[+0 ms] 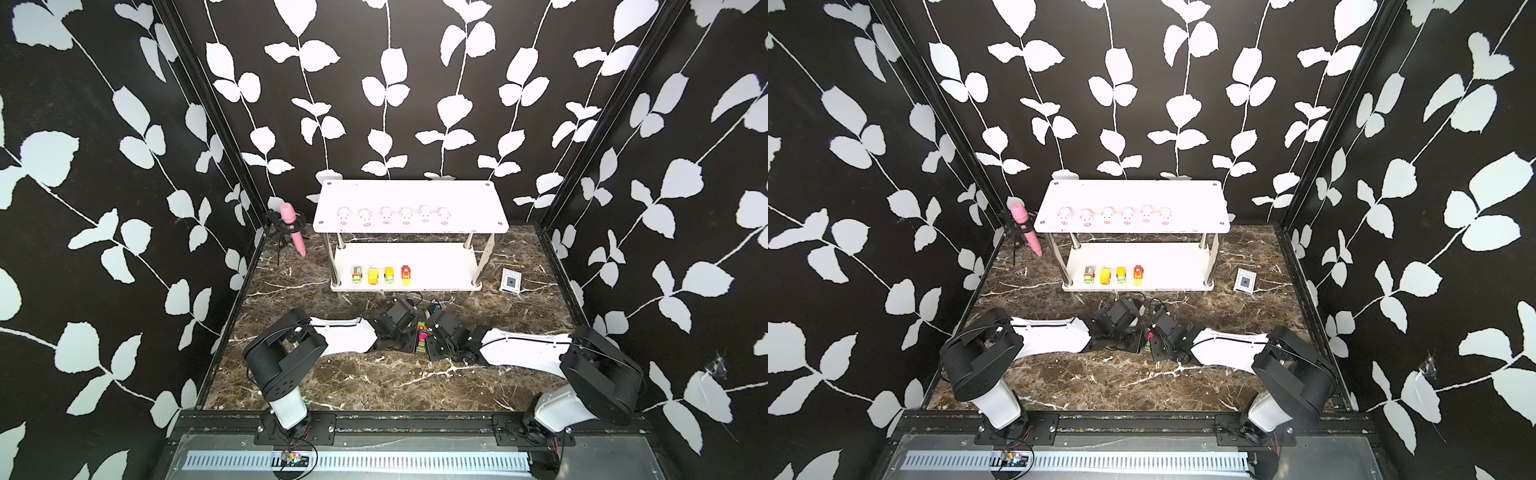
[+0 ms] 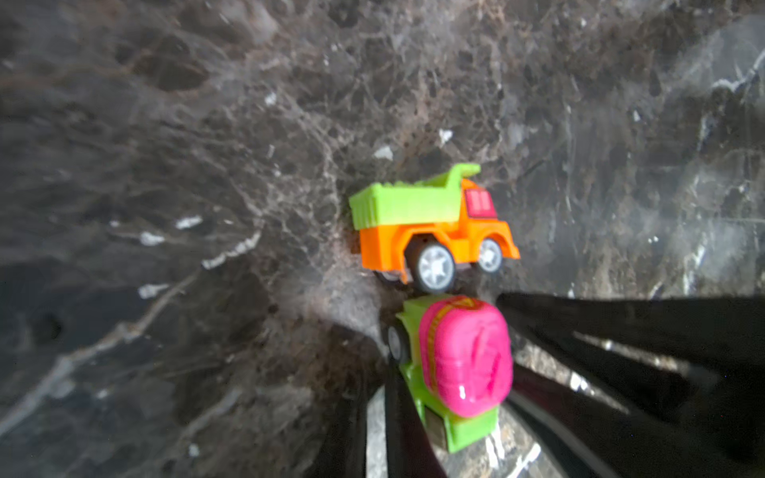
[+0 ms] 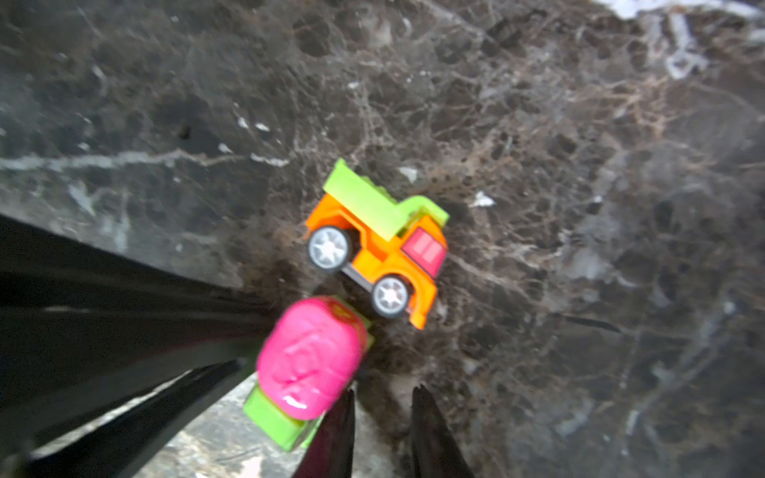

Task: Organize plastic toys on shelves
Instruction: Adjust the plastic toy at the center of the board, then pick up the plastic toy at the center of the board.

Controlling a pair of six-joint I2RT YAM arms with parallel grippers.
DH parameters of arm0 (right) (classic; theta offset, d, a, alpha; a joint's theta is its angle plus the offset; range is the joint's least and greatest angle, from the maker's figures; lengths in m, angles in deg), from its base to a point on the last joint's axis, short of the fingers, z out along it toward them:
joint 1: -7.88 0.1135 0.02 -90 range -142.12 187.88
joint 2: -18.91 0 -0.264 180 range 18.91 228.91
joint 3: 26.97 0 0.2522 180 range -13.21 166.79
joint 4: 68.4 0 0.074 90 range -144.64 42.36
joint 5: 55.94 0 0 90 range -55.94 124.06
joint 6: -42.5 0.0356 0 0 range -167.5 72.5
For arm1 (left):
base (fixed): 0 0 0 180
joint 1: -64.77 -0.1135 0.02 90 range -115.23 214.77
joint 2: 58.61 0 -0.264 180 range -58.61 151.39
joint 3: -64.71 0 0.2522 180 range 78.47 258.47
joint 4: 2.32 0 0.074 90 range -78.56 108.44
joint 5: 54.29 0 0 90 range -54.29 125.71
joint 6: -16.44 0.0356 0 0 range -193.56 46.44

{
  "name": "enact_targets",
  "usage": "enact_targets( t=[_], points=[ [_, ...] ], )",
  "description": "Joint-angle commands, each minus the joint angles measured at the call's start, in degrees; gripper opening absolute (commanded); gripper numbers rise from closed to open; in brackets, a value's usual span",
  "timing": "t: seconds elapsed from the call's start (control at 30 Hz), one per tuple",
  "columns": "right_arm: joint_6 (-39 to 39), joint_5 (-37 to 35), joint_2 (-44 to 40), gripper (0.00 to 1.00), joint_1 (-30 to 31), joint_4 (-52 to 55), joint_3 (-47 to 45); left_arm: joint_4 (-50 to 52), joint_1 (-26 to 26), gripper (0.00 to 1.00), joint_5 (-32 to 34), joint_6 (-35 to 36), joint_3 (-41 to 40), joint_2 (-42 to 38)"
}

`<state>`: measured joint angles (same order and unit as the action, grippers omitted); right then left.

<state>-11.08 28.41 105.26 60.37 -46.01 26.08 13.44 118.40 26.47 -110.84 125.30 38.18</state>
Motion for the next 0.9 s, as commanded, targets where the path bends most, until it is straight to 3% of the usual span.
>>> enact_targets(
  t=[0.0, 0.13, 0.33, 0.53, 0.87],
  points=[
    [-0.1, -3.5, -2.9, 0.32, 0.3, 3.1, 1.2, 4.3, 0.6, 0.13, -0.4, 0.6, -1.8, -1.4],
    [0.1, -2.8, -6.2, 0.38, 0.3, 3.4, 0.2, 4.6, 0.6, 0.13, -0.8, 1.1, -1.8, -1.6],
    [1.1, 5.3, -7.5, 0.47, 0.4, -1.8, -1.1, 0.3, 0.6, 0.13, -4.6, 0.1, -3.1, -1.5],
    [2.8, 3.0, -5.7, 0.51, 1.9, -1.8, -0.3, -2.5, 0.6, 0.13, -6.6, -1.2, -4.8, -1.9],
    [2.9, 0.5, -0.9, 0.50, 4.2, -1.0, 2.6, 11.4, 0.5, 0.14, 9.3, -0.7, -6.3, -10.6]
  ],
)
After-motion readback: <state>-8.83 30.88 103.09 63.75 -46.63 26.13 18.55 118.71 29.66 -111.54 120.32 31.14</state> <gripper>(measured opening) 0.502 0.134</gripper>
